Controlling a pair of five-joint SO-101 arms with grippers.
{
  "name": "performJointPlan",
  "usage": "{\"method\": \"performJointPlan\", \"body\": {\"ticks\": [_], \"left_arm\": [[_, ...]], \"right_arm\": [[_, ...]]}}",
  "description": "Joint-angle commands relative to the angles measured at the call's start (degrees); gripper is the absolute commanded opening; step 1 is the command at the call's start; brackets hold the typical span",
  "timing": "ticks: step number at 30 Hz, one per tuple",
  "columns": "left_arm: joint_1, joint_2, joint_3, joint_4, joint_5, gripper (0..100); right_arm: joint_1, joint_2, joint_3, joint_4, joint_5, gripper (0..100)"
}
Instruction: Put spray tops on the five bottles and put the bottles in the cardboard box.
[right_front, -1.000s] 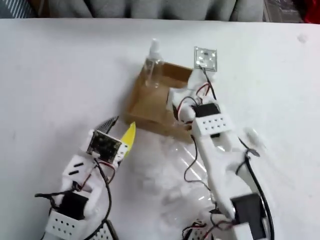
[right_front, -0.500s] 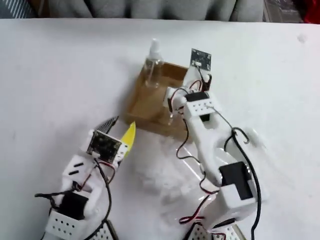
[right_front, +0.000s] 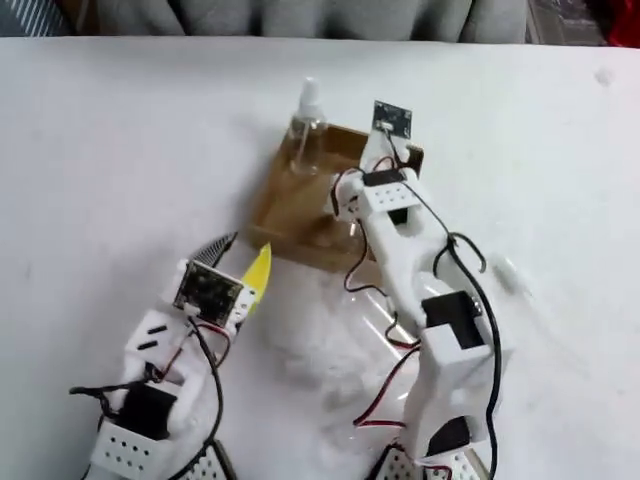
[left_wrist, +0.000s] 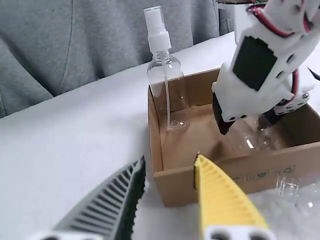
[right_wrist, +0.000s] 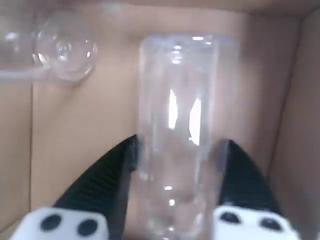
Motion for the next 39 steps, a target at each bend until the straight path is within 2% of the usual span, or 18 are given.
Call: {"method": "performJointPlan", "body": {"ticks": [1, 8, 13, 17, 20, 23, 27, 32, 35, 39], "left_arm": [[-0.57, -1.01, -0.18, -1.49, -0.62, 15], [-0.57, -1.01, -0.18, -1.49, -0.62, 15], [-0.57, -0.92, -0.18, -1.49, -0.62, 15], [-0.75, -0.92, -0.35, 0.26, -0.62, 15], [-3.47, -0.92, -2.99, 3.08, -0.62, 15], [-8.22, -0.92, -7.47, 7.65, -0.18, 15], [-16.40, -0.92, -14.33, 14.07, 0.53, 15], [-36.18, -0.84, -18.20, 14.24, 0.62, 15], [-44.26, -0.75, -17.41, 14.77, 0.62, 15], [-49.80, -0.75, -13.54, 13.80, 0.70, 15]], "right_arm": [[1.80, -0.92, -2.99, 0.48, -0.18, 1.4], [6.02, -7.96, -2.90, 3.91, -0.18, 1.6], [7.25, -18.59, -2.90, 11.91, 0.00, 1.6], [6.29, -28.09, -2.73, 19.56, 7.47, 1.6], [4.18, -34.51, -2.46, 23.34, 12.31, 1.6], [1.27, -38.99, -2.37, 26.15, 16.26, 1.6], [-5.05, -41.01, -2.37, 29.05, 25.76, 1.6], [-16.22, -41.10, 2.55, 31.60, 39.30, 2.0], [-23.08, -41.01, 9.67, 28.00, 44.40, 2.1], [-27.91, -41.01, 18.55, 18.24, 46.42, 2.2]]}}
